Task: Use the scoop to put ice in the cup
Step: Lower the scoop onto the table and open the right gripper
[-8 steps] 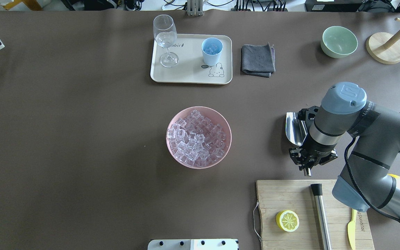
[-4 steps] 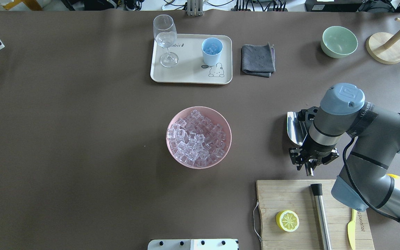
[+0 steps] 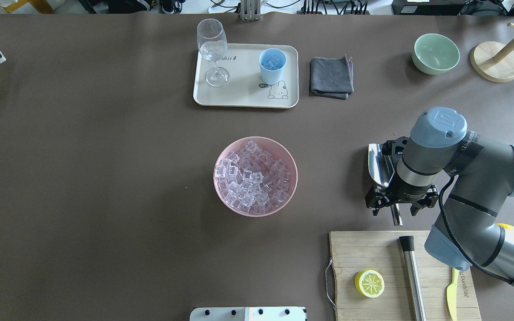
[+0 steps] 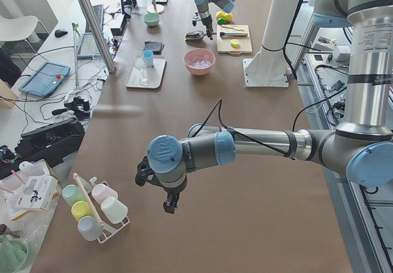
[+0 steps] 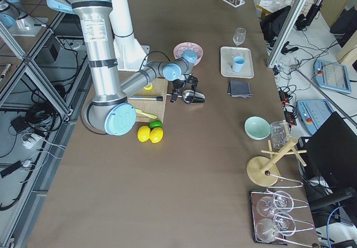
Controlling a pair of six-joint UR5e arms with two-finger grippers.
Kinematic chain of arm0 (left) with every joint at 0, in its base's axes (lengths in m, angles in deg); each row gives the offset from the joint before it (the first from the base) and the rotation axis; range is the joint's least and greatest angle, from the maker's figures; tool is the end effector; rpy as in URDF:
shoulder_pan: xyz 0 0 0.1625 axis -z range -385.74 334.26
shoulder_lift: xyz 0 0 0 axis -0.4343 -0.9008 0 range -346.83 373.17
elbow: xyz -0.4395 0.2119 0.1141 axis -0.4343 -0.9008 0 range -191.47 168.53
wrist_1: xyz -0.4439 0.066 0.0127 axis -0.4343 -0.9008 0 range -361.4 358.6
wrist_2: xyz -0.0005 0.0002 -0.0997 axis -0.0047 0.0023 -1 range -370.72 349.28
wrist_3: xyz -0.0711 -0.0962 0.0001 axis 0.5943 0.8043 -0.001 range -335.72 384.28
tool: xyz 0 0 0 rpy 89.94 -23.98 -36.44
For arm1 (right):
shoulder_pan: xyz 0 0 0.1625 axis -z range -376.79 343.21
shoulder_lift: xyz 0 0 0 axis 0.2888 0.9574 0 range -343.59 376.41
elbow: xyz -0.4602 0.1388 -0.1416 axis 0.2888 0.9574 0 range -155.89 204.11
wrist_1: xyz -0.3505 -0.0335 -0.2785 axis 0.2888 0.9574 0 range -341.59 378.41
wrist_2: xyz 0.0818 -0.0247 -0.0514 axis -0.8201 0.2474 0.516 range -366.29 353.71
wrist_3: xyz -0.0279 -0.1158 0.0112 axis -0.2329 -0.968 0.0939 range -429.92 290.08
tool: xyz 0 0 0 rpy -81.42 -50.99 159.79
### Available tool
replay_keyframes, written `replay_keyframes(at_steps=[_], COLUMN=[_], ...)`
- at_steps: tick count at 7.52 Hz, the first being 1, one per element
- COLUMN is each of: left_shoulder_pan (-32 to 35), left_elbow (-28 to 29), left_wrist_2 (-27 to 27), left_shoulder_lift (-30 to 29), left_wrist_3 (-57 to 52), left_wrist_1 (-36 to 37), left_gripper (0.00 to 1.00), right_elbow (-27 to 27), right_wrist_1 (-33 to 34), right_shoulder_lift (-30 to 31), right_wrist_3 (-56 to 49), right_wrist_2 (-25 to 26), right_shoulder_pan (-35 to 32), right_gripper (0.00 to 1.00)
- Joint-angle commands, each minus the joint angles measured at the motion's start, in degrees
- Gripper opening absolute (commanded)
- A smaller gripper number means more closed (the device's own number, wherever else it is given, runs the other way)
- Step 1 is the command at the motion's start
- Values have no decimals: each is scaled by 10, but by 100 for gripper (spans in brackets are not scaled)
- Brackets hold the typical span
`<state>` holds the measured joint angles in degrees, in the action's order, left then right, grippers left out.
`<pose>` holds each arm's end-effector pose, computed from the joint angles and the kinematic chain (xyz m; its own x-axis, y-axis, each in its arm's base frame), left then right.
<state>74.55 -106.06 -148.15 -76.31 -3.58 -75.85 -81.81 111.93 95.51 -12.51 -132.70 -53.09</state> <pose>-0.1347 -0.4884 0.7323 0.6472 0.2162 -0.7310 -0.1441 0.9763 0.1612 -0.4523 -0.4096 0.5101 0.7783 0.0338 0.6270 0.1566 0.9565 -0.2460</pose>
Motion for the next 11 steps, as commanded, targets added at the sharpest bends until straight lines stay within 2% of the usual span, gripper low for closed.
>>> replay_keyframes(at_steps=[1,2,4,6,8,10,11], left_shoulder_pan=[0,0,0,0,0,-1,-1], left_elbow=[0,0,0,0,0,0,0], left_wrist_2=[0,1,0,0,0,0,0], left_shoulder_lift=[0,0,0,0,0,0,0], left_wrist_3=[0,0,0,0,0,0,0], left_wrist_1=[0,0,0,0,0,0,0], left_gripper=[98,98,98,98,98,98,98], right_elbow=[-2,-8,-62,-91,-90,-88,-89], right_wrist_1=[0,-1,5,7,2,3,3], right_shoulder_lift=[-4,-4,0,4,4,24,49], right_wrist_3=[-1,-1,0,0,-1,-78,-117], right_wrist_2=[2,9,61,91,157,151,127], right_shoulder_pan=[0,-3,-17,-52,-71,-127,-166], right_gripper=[99,99,99,99,99,99,99])
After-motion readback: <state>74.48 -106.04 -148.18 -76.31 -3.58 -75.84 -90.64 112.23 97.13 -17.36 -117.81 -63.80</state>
